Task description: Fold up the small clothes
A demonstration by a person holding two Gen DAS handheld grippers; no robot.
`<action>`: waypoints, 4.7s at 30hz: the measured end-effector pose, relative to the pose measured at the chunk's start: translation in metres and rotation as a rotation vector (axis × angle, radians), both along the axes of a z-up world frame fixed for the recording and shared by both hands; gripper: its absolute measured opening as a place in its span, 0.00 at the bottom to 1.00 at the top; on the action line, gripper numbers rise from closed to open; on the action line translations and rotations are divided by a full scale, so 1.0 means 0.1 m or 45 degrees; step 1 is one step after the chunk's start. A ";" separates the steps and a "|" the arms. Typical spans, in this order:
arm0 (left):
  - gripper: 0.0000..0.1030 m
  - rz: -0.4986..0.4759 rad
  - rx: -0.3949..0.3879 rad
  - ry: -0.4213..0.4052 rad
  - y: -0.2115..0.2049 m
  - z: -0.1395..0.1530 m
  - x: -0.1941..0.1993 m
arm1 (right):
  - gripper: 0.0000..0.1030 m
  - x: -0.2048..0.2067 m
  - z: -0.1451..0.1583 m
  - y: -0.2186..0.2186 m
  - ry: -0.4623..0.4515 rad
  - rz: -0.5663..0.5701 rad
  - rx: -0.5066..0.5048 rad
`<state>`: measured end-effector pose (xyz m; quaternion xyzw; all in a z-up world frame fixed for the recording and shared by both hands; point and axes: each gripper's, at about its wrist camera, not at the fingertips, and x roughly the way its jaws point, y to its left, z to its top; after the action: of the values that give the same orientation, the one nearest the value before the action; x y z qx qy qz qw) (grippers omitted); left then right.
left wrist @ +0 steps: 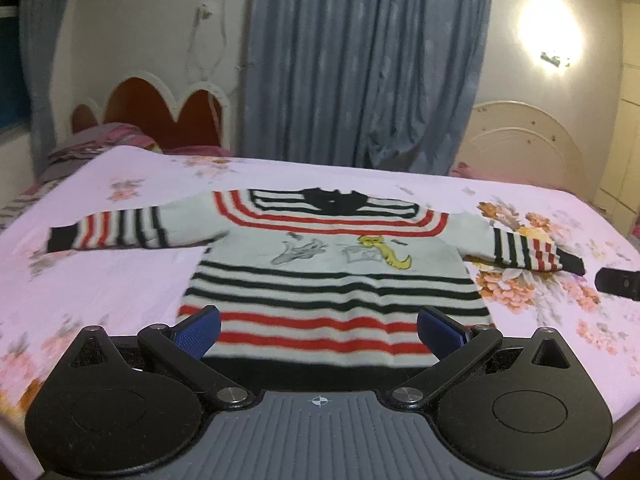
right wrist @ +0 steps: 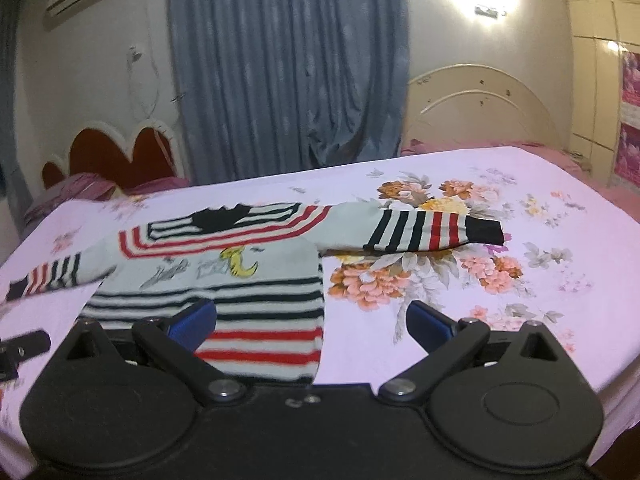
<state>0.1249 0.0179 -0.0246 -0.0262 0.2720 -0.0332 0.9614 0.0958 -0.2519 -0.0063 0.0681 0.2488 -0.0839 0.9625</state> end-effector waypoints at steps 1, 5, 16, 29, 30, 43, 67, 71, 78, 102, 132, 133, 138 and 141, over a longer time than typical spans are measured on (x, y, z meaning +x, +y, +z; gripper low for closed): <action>1.00 -0.028 -0.012 0.003 0.00 0.00 0.11 | 0.97 0.06 0.00 -0.01 -0.006 -0.015 0.003; 1.00 -0.086 -0.001 0.002 0.00 0.01 0.46 | 0.97 0.32 0.00 -0.06 -0.021 -0.080 0.022; 1.00 -0.110 -0.070 0.055 0.14 -0.14 1.15 | 0.93 0.83 -0.02 -0.34 -0.035 -0.242 0.032; 1.00 -0.090 -0.024 0.167 -0.53 -0.46 2.02 | 0.41 1.53 -0.48 -1.49 0.047 -0.424 0.182; 1.00 -0.091 -0.006 0.170 -0.62 -0.47 2.11 | 0.38 1.58 -0.52 -1.62 0.041 -0.443 0.202; 1.00 -0.095 0.188 0.338 -1.66 -0.82 2.88 | 0.46 2.20 -1.41 -3.11 0.022 -0.646 0.651; 1.00 -0.029 0.076 0.362 -1.26 -1.02 3.34 | 0.42 2.50 -1.48 -3.06 0.076 -0.573 0.703; 1.00 -0.013 0.074 0.338 -1.05 -1.01 3.37 | 0.24 2.43 -1.57 -3.20 -0.012 -0.693 0.812; 1.00 0.051 -0.015 0.366 -0.58 -1.05 3.39 | 0.08 2.63 -1.42 -3.10 0.070 -0.705 0.525; 1.00 0.099 -0.131 0.367 0.33 -1.11 3.41 | 0.07 3.68 -1.22 0.14 0.191 0.284 -0.026; 0.15 -0.271 -0.366 0.479 -0.85 -1.43 4.16 | 0.20 2.81 -1.22 -1.36 0.042 -0.372 0.372; 0.09 -0.281 -0.358 0.475 -0.84 -1.43 4.18 | 0.20 2.78 -1.24 -1.43 0.049 -0.393 0.393; 0.07 -0.277 -0.317 0.305 -0.74 -1.15 4.02 | 0.20 2.80 -1.30 -1.44 0.090 -0.390 0.426; 0.07 -0.272 -0.304 0.257 -0.58 -1.01 3.98 | 0.21 2.85 -1.31 -1.37 0.101 -0.353 0.426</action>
<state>0.5228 -0.0401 -0.1256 -0.1142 0.3622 -0.1642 0.9104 0.3810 -0.3890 -0.1370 0.2571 0.2853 -0.1754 0.9065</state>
